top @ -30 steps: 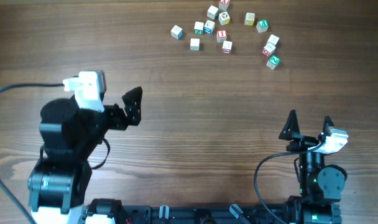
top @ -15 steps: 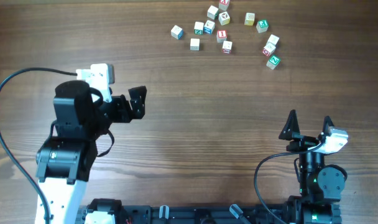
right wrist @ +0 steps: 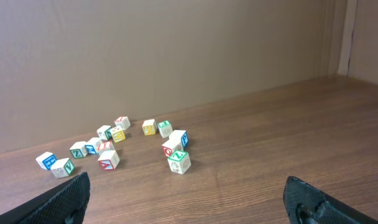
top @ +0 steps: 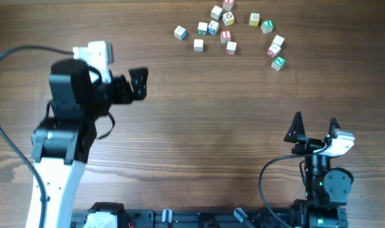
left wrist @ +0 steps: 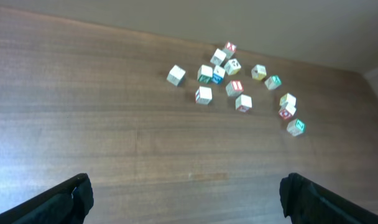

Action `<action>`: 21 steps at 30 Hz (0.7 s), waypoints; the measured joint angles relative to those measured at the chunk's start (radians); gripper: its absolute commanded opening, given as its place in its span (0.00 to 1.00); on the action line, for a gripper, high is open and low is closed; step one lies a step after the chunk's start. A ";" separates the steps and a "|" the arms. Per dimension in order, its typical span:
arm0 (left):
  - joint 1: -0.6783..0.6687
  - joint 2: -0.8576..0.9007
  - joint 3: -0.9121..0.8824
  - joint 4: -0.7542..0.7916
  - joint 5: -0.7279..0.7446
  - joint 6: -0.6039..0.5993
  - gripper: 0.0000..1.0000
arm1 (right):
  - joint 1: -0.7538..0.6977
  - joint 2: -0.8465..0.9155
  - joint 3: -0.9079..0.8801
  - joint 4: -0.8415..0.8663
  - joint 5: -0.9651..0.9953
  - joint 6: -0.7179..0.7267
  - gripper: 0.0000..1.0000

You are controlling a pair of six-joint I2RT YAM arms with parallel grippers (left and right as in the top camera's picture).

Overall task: Form a horizontal line
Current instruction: 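Raise the left arm and reach toward the block cluster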

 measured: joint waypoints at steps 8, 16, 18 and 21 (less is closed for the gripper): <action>-0.100 0.382 0.397 -0.084 0.003 0.005 1.00 | 0.000 0.000 0.000 0.000 0.000 0.000 1.00; -0.185 0.615 0.644 -0.023 0.003 0.096 1.00 | 0.000 0.000 0.000 0.000 0.000 0.000 1.00; -0.185 0.664 0.694 -0.012 -0.002 0.101 1.00 | 0.000 0.000 0.000 0.000 0.000 0.000 1.00; -0.185 0.744 0.766 0.020 -0.005 0.105 1.00 | 0.000 0.000 0.000 0.000 0.000 0.000 1.00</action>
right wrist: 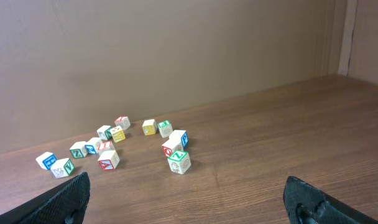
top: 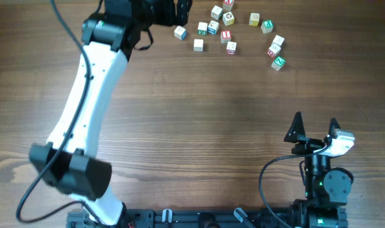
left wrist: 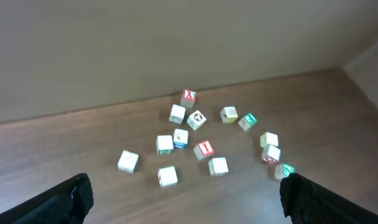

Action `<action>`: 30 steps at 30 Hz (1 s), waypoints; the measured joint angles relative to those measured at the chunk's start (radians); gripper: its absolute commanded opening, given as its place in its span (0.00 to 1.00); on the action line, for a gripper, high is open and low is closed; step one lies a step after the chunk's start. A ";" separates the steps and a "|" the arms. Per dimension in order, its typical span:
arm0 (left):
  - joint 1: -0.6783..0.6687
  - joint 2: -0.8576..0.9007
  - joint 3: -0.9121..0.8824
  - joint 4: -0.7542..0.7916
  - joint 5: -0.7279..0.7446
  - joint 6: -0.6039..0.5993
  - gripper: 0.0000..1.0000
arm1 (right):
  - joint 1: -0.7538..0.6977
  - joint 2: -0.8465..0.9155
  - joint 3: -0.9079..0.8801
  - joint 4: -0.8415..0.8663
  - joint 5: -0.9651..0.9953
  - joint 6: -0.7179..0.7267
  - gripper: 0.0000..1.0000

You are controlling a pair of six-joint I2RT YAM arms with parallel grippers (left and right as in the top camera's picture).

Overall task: Form a horizontal line
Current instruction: 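Raise the left arm and reach toward the block cluster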

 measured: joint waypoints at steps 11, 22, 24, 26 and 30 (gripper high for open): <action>-0.039 0.262 0.018 0.361 -0.001 0.002 1.00 | 0.000 0.000 0.000 0.000 0.000 0.000 1.00; -0.060 0.462 0.023 0.527 -0.142 -0.016 1.00 | 0.000 0.000 0.000 0.000 0.000 0.000 1.00; -0.058 0.507 0.023 0.517 -0.163 -0.018 1.00 | 0.000 0.000 0.000 0.000 0.000 0.000 1.00; -0.049 0.550 0.023 0.513 -0.182 -0.018 0.99 | 0.000 0.000 0.000 0.000 0.000 0.000 1.00; 0.006 0.571 0.023 0.506 -0.183 -0.018 1.00 | 0.000 0.000 0.000 0.000 0.000 0.000 1.00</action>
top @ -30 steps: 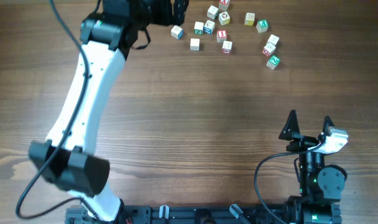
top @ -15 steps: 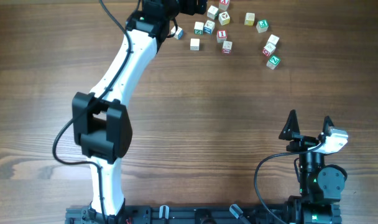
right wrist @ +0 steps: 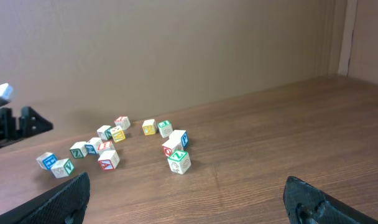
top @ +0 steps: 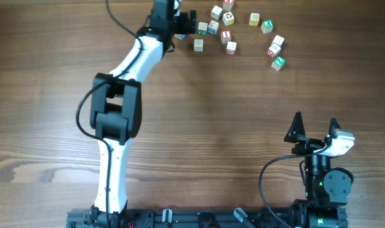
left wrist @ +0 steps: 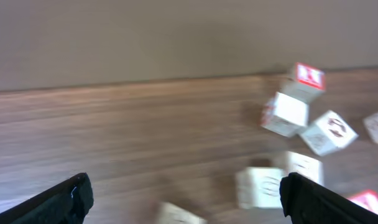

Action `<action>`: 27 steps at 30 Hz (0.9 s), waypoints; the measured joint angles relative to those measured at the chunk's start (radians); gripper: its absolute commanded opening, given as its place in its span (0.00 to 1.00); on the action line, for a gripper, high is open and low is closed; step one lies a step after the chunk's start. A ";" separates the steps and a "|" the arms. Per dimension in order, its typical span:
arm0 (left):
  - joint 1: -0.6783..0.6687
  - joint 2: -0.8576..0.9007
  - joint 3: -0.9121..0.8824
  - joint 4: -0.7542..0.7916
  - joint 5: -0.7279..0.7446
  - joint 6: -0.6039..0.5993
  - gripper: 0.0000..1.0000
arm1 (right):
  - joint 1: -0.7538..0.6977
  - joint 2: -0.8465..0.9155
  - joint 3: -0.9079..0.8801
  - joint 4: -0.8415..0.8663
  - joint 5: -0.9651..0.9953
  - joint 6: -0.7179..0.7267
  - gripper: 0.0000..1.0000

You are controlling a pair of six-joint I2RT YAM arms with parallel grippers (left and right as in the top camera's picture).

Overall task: Form a horizontal line
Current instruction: 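Raise the left arm and reach toward the block cluster, then grasp the white bee-picture block with the left gripper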

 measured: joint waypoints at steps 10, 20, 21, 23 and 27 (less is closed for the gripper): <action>0.055 0.068 0.001 -0.055 0.121 0.045 0.95 | 0.000 0.000 0.000 0.000 0.000 0.000 1.00; -0.003 0.084 0.002 -0.143 0.142 0.166 0.51 | 0.000 0.000 0.000 0.000 0.000 0.000 1.00; 0.000 0.084 0.002 -0.146 0.142 0.166 0.48 | 0.000 0.000 0.000 0.000 0.000 0.000 1.00; 0.006 0.084 0.002 -0.146 0.134 0.174 0.44 | 0.000 0.000 0.000 0.000 0.000 0.000 1.00; 0.010 0.084 0.002 -0.146 0.121 0.174 0.40 | 0.000 0.000 0.000 0.000 0.000 0.000 1.00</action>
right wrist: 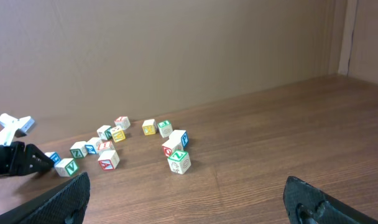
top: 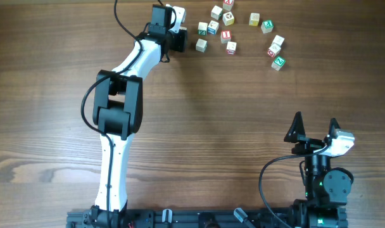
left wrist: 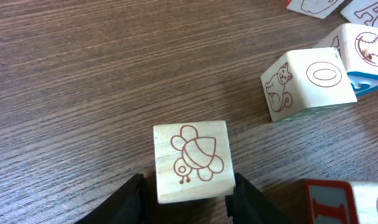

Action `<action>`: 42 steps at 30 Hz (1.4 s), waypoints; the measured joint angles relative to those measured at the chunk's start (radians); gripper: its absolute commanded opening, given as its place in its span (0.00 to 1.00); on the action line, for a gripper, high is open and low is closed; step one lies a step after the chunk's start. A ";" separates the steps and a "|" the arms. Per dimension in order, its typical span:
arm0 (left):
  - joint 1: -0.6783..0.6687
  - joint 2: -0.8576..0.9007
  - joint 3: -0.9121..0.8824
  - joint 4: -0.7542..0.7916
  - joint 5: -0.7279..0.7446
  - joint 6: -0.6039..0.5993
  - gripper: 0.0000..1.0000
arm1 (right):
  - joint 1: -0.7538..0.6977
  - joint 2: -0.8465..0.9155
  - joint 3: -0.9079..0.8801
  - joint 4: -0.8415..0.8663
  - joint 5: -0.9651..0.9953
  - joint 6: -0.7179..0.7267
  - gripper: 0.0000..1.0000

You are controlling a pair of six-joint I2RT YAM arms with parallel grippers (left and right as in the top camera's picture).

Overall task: Form a horizontal line
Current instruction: 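Grasp the white bee-picture block with the left gripper, then carry the bee block down-left and lower it onto the table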

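Small wooden letter blocks lie scattered at the far edge of the table. My left gripper has reached the left end of this scatter. In the left wrist view its fingers flank a pale block with a bee drawing, shut on its two sides while it rests on the table. From overhead this block is hidden under the gripper. A block with a cat and an O lies just to the right of it. My right gripper stands open at the near right, far from the blocks.
A red-lettered block sits close to the right finger. Another block lies right next to the left gripper. Further blocks trail off to the right. The table's far edge meets a brown wall.
My left gripper was wide open just above the table beside the blocks. It now sits lower, with its fingers narrowed around the bee block. The right arm has not moved.
My left gripper was open over the left middle of the table. Then it was at the far edge, open, looking down on the scatter. Then it was low at the scatter's left end, and now it is shut on the bee block. The right gripper stayed open and still.
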 measured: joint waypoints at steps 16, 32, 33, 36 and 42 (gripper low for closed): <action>-0.003 -0.025 0.001 -0.076 -0.009 -0.027 0.23 | 0.000 0.000 0.000 0.000 0.000 0.000 1.00; -0.133 -0.452 -0.014 -0.734 -0.017 -0.206 0.15 | 0.000 0.000 0.000 0.000 0.000 0.000 1.00; -0.144 -0.452 -0.029 -0.737 -0.018 -0.223 0.15 | 0.000 0.000 0.000 0.000 0.000 0.000 1.00; -0.192 -0.451 -0.115 -0.718 -0.061 -0.306 0.15 | 0.000 0.000 0.000 0.000 0.000 0.000 1.00; -0.264 -0.446 -0.347 -0.488 -0.188 -0.504 0.20 | 0.000 0.000 0.000 0.000 0.000 0.000 1.00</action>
